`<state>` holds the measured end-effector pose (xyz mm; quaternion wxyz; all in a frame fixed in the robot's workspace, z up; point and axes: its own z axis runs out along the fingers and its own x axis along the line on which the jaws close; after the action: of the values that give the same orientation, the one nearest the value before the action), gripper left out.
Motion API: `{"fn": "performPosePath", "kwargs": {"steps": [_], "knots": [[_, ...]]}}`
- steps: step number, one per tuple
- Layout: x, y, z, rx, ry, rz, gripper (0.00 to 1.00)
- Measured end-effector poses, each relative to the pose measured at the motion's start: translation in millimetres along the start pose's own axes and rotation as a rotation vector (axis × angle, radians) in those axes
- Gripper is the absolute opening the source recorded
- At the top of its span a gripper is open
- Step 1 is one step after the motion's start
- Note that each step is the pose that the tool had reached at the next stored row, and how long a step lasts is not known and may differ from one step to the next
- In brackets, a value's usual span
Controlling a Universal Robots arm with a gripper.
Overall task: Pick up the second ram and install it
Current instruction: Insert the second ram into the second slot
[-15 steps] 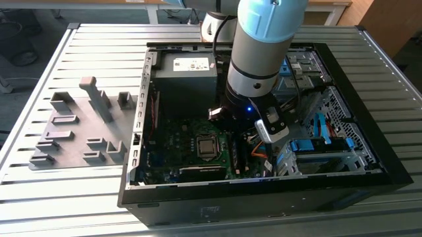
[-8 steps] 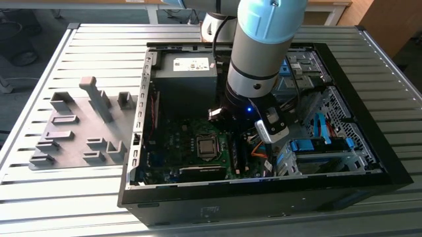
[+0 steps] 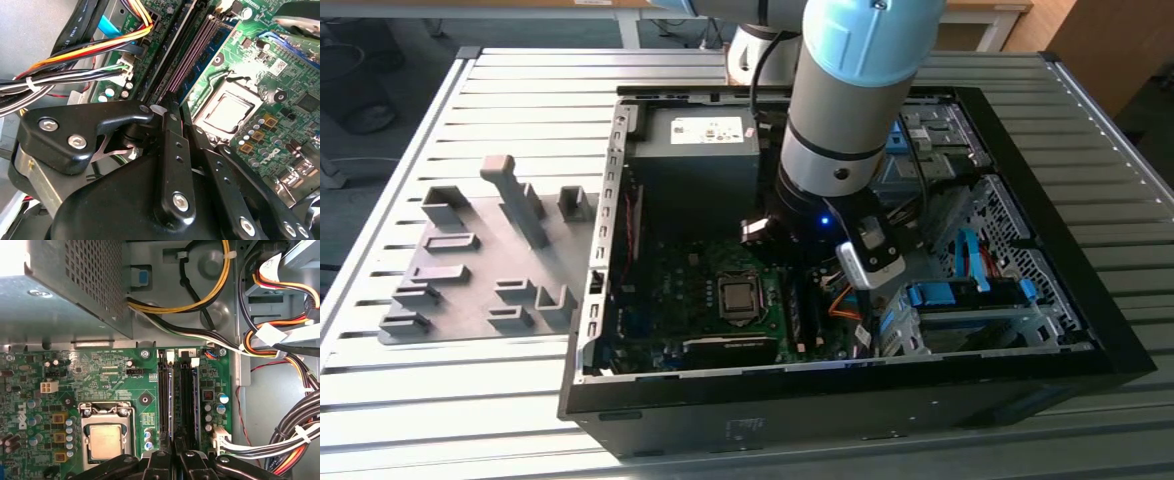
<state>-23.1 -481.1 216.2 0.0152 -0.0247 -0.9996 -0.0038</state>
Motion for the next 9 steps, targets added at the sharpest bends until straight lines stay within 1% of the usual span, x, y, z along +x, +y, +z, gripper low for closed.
{"fn": "performPosePath", "kwargs": {"steps": [1,9], "knots": [[0.0,0.0,-0.1,0.0,0.0012,-0.001,0.14],[-0.2,0.0,-0.2,0.0,0.0016,-0.008,0.14]]}}
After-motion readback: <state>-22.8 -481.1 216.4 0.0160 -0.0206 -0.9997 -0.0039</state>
